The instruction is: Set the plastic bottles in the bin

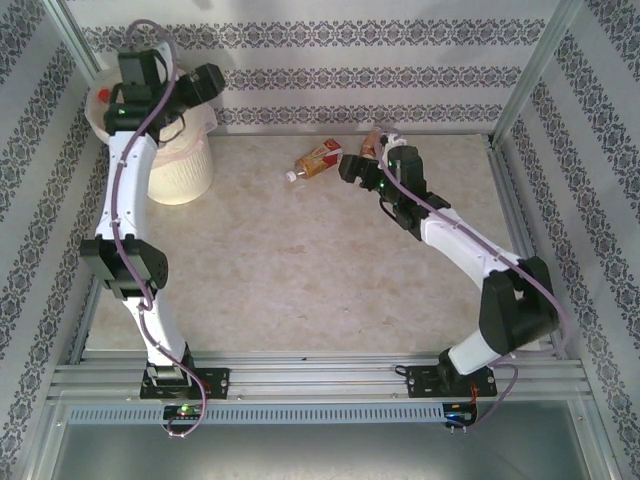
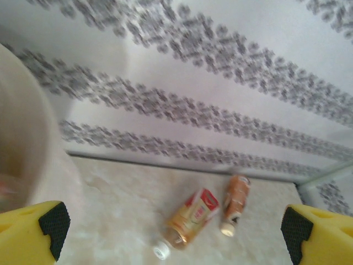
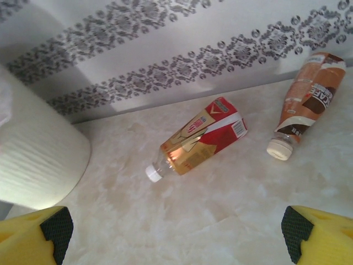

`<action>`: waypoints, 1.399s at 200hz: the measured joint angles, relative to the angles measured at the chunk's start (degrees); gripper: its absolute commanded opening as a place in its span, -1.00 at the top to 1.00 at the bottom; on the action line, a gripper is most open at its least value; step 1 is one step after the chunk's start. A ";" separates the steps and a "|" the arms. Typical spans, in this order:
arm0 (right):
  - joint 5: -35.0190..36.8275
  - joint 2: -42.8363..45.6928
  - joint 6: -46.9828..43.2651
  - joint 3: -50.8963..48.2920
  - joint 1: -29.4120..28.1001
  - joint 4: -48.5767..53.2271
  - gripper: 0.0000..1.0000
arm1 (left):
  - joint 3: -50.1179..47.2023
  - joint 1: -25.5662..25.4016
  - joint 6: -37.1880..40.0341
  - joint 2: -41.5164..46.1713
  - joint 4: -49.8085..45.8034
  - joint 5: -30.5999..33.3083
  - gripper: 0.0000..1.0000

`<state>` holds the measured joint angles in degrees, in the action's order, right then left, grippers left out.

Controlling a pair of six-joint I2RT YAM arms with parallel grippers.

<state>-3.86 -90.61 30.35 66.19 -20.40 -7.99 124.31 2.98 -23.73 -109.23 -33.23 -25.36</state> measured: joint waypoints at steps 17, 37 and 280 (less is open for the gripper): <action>-1.60 -4.87 1.07 4.24 1.68 0.66 -0.96 | -7.89 -2.95 -1.25 2.95 3.50 -0.13 -0.99; -3.37 -10.86 2.05 9.77 3.26 1.95 -0.96 | -15.39 -6.64 -1.88 5.51 6.80 -0.02 -0.99; 6.93 -66.23 12.96 84.04 7.13 56.54 0.03 | -32.17 -17.51 8.31 2.89 14.64 8.33 -0.99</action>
<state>3.07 -156.83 43.31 150.23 -13.28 48.56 92.14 -14.52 -15.42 -106.34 -18.59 -17.04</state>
